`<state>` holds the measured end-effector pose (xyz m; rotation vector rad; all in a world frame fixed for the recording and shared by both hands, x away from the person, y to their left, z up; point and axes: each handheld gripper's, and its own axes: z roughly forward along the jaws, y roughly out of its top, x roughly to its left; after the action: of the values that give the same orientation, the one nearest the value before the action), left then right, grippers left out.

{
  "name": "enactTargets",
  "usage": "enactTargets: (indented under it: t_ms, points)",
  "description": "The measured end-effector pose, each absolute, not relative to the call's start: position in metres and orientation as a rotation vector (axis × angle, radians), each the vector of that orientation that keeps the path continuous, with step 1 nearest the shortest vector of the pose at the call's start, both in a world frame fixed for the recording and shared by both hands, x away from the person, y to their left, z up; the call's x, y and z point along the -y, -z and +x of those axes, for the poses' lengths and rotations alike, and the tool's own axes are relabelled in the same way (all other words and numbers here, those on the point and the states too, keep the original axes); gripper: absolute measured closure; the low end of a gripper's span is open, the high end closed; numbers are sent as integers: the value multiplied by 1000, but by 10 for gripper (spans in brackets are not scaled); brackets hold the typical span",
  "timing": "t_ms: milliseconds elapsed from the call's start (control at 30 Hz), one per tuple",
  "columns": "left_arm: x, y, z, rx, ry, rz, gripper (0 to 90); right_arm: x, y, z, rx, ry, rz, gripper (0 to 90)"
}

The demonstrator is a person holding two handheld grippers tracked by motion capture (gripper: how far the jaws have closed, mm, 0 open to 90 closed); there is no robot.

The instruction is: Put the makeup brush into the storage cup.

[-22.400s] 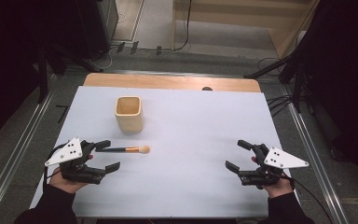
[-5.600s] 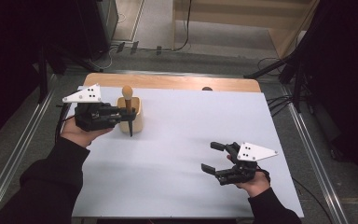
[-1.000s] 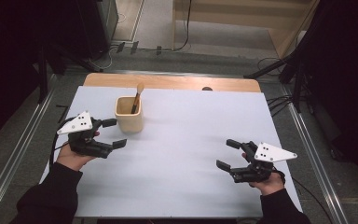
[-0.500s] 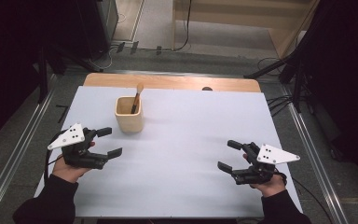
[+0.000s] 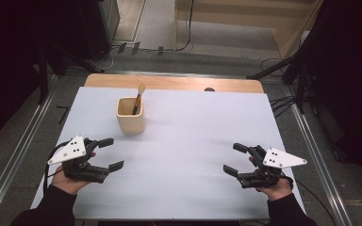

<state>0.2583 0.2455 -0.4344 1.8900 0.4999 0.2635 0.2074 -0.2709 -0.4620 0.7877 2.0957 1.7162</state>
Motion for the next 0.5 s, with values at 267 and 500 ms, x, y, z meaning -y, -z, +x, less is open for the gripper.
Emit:
enactTargets:
  t_ms: [267,500]
  points:
    - [-248,437,252,-509,-254,1877,167,273,463,205,-2093,-1707,792,192]
    - [-247,437,251,-512,-260,1873,167,276,464,204,-2082,-1695,802,192]
